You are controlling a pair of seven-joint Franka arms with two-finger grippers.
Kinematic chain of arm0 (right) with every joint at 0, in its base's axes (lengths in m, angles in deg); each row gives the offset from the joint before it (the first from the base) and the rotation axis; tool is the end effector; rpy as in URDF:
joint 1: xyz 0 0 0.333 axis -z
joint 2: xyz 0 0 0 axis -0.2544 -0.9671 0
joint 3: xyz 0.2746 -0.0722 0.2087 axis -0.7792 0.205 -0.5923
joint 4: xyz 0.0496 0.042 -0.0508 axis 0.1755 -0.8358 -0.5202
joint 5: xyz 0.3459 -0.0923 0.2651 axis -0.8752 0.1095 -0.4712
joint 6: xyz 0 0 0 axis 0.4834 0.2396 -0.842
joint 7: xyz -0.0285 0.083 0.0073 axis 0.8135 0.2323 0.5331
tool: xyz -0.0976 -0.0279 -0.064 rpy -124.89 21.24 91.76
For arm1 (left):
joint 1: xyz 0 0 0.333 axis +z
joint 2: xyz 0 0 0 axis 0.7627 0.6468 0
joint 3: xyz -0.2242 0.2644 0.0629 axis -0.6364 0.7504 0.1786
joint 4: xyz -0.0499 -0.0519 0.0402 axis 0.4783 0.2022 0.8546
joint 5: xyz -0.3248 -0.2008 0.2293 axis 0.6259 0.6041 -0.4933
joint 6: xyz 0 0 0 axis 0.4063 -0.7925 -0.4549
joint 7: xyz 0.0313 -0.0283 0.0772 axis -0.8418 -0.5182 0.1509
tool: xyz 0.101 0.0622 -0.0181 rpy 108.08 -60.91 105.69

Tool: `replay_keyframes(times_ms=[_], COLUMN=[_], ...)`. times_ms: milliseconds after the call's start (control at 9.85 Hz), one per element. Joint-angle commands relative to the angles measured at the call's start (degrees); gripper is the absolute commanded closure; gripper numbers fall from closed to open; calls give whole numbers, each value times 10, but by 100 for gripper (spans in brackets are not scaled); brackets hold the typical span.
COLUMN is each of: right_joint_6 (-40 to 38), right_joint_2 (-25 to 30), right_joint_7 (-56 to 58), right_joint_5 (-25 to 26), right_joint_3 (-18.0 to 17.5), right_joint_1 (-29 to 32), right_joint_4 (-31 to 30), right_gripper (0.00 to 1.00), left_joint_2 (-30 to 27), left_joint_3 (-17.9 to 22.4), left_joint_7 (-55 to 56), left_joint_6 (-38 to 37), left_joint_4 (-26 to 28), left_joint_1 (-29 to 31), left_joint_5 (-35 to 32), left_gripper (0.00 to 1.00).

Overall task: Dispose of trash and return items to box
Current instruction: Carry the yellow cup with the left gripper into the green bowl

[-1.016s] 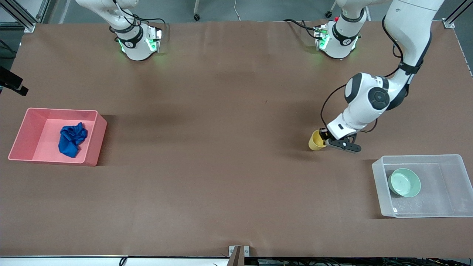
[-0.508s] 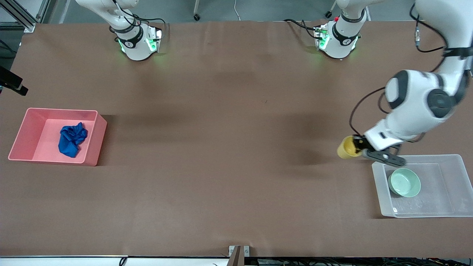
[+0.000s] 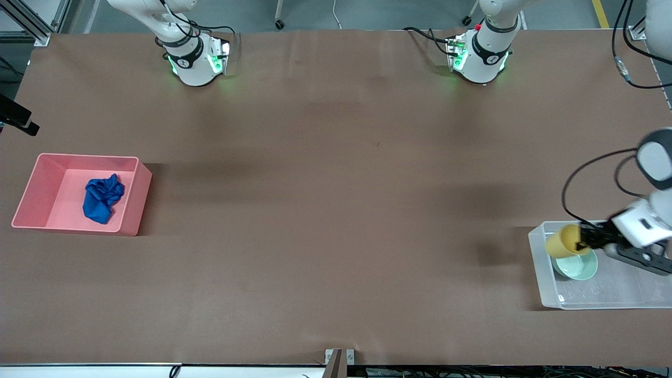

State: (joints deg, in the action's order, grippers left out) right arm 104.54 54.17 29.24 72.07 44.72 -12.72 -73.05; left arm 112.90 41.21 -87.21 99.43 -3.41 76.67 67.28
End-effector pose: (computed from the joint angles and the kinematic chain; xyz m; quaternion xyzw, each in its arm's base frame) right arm 0.5904 -0.0697 0.7034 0.9973 -0.0727 0.0105 0.0078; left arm 0.7707 0.1540 0.3592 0.9779 -0.1853 0.0838 0.0477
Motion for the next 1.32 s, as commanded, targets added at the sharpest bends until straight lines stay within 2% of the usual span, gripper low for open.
replay_keyframes(times_ms=[0,203,508,609,711,812,1219], right_joint_6=[-4,-4,-4,-4,-4,-4,-4], right_joint_2=[8,8,8,8,8,8,8], right_joint_7=[6,6,6,6,6,6,6], right_joint_5=[-2,-2,-2,-2,-2,-2,-2], right_joint_3=[-5,-5,-5,-5,-5,-5,-5], right_joint_1=[7,7,5,5,6,6,7], right_joint_4=[-5,-6,-6,-5,-6,-6,-6], right_gripper=[0,0,0,0,0,0,0], left_joint_2=[96,130,158,159,157,146,22], left_joint_3=[38,57,58,59,58,58,49], left_joint_7=[-36,-34,-28,-27,-27,-27,-33], left_joint_6=[-10,18,33,51,52,53,13], left_joint_4=[-81,-88,-88,-86,-85,-85,-72], left_joint_1=[-8,-11,-13,-13,-11,-6,-10], left_joint_5=[-20,-20,-20,-20,-19,-21,-24], left_gripper=[100,100,97,85,26,0,0])
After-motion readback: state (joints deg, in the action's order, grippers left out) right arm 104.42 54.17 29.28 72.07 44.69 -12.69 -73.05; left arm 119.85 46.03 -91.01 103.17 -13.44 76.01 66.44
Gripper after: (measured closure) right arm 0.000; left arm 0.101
